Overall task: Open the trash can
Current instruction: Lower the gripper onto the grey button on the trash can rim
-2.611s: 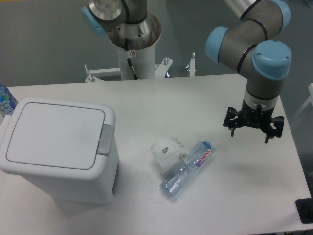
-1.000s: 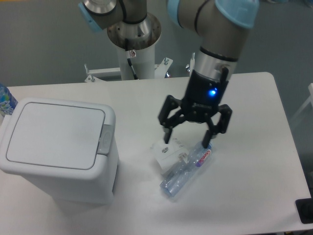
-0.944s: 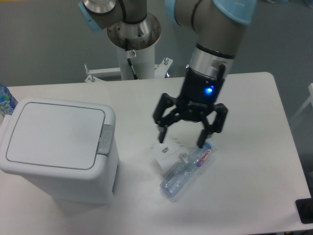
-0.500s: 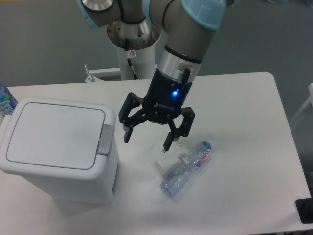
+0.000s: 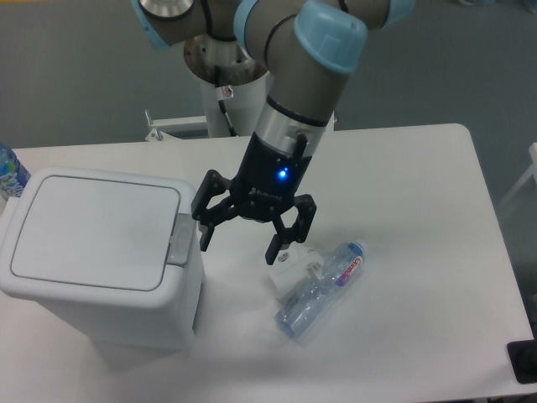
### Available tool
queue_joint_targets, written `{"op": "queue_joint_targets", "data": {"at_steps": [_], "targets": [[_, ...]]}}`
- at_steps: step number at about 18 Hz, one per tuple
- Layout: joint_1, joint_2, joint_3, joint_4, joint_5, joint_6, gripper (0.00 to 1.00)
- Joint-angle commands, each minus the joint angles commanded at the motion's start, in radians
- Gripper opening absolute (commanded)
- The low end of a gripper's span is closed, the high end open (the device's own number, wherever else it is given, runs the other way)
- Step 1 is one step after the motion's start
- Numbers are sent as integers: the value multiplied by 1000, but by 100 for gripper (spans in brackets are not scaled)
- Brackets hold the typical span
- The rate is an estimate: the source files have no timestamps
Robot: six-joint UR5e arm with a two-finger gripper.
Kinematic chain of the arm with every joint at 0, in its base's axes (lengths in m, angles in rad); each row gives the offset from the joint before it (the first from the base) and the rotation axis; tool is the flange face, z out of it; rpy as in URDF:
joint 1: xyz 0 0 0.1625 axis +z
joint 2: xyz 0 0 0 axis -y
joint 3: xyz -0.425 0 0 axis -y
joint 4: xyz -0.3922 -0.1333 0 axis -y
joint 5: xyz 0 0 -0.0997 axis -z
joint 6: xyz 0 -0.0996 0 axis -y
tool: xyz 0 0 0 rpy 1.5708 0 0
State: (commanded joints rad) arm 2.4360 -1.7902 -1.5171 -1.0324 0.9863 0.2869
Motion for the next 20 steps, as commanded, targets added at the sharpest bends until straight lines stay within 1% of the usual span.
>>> {"op": "queue_joint_targets", "data": {"at_steps": [10, 20], "targets": [[-12, 0, -17, -2, 2, 2, 100], [-18, -2, -18, -3, 2, 6, 100]]}}
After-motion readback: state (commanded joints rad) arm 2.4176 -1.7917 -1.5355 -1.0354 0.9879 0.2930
